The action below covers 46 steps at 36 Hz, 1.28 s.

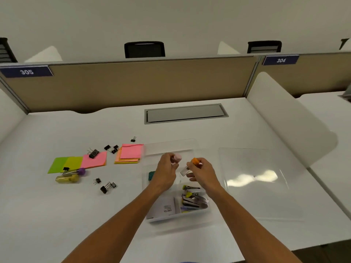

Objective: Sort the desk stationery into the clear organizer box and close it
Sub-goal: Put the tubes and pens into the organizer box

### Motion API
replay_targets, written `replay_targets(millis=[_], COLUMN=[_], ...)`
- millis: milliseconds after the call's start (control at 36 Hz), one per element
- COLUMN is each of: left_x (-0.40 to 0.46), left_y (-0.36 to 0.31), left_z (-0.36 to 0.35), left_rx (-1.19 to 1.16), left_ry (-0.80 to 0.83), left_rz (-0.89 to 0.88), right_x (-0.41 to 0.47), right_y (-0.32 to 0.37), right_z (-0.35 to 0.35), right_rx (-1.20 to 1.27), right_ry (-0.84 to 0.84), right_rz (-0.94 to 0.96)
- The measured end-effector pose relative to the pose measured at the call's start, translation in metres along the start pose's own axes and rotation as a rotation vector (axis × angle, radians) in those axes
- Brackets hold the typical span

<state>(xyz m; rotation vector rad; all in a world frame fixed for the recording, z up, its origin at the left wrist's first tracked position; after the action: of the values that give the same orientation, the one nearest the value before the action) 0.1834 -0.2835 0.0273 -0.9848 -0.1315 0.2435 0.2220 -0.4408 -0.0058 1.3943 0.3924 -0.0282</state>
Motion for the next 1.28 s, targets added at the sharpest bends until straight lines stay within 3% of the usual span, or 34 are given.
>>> replay_targets(millis=[139,361,667,944,1056,1278], left_x=[0.008,0.010,0.015,0.018,0.020,0.023], left_y=[-0.004,-0.002,0.000,-0.004,-0.006,-0.001], left_z=[-0.024,-0.043,-0.044,-0.050,-0.055,-0.063], left_rx=[0.114,0.215,0.219,0.264,0.340,0.662], left_ry=[0.078,0.108,0.080,0.063,0.071,0.118], left_rz=[0.004,0.013,0.030,0.009,-0.001,0.015], right_x=[0.005,0.010,0.014,0.016,0.017,0.021], right_y=[0.002,-0.003,0.005,-0.002,-0.005,-0.001], right_z=[0.017,0.028,0.017,-0.005,-0.006,0.025], right_rx=[-0.208,-0.258,-0.865,-1.144,-1.145,-0.903], right_ry=[-0.017,-0.039,0.007,0.144,0.187,0.181], right_rz=[0.061,0.017,0.167,0.230,0.229,0.172])
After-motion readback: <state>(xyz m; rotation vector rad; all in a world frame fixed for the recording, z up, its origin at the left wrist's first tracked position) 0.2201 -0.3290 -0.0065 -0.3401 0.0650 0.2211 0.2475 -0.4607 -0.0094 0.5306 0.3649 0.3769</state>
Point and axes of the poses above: each hand's wrist, its own x-axis towards the middle knuckle, its own z-axis out of the back of the hand, y = z × x, the point moved 10 cm from there along x, towards the middle knuckle, and after that the axes turned 4 degrees about x, right-handed, at the moved point
